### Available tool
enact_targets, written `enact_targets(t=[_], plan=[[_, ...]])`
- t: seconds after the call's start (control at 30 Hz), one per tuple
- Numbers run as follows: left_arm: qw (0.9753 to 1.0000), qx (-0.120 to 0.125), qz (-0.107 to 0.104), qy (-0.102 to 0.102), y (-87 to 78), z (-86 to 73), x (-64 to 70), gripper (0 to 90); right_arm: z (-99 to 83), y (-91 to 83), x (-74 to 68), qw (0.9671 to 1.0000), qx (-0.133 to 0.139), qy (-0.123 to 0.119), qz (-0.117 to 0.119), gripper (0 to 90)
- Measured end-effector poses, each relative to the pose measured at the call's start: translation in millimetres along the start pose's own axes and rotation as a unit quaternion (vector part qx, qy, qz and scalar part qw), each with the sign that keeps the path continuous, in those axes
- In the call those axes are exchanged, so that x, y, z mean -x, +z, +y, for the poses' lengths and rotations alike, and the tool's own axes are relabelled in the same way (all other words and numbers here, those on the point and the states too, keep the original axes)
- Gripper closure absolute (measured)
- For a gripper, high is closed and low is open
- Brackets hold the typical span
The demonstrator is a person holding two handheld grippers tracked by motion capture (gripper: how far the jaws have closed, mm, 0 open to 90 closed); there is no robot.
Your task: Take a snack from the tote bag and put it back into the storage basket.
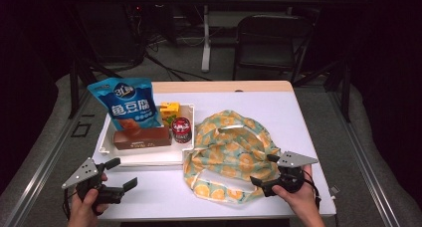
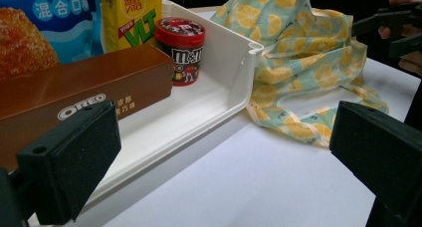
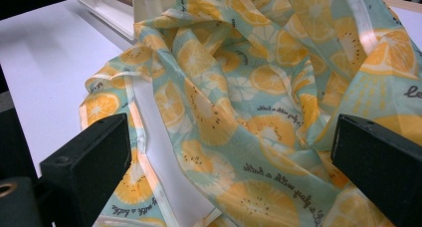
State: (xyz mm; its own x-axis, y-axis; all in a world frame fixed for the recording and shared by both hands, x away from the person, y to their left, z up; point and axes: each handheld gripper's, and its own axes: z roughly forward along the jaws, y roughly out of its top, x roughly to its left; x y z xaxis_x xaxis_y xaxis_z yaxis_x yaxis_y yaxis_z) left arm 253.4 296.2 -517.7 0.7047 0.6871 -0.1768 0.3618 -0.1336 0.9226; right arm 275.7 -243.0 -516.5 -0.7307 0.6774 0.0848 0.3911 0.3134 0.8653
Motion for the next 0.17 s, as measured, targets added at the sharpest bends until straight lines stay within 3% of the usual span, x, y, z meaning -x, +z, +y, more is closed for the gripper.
enact_targets(t=[0.17], plan=[[0.9999,-0.002,0.013,0.003,2.0,-0.7,-0.9,0.0,-0.9,0.7,0.7,1.0000,0.000,0.002,-0.004,2.4]])
